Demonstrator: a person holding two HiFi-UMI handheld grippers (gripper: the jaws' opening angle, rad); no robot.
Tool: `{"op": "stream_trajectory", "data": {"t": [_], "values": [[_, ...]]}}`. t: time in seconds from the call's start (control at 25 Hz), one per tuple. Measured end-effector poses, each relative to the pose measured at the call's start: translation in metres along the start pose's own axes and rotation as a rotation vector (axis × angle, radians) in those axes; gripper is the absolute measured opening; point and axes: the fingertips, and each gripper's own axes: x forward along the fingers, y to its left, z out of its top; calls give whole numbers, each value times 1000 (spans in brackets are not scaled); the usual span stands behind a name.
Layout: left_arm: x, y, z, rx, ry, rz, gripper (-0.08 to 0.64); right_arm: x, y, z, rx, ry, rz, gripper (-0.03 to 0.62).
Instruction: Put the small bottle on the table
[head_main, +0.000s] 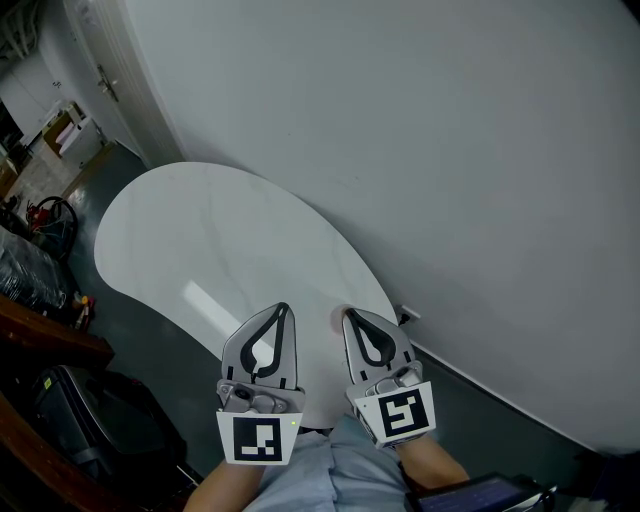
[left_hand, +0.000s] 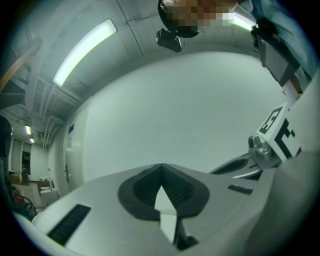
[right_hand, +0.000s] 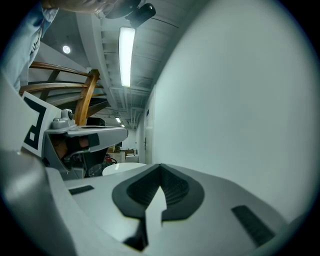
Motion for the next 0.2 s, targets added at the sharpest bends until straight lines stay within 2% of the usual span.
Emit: {"op": "stream_trajectory", "data": {"t": [0.2], "values": [[-1, 3, -2, -5, 7, 0, 2, 3, 2, 1, 0, -5, -4, 0]]}}
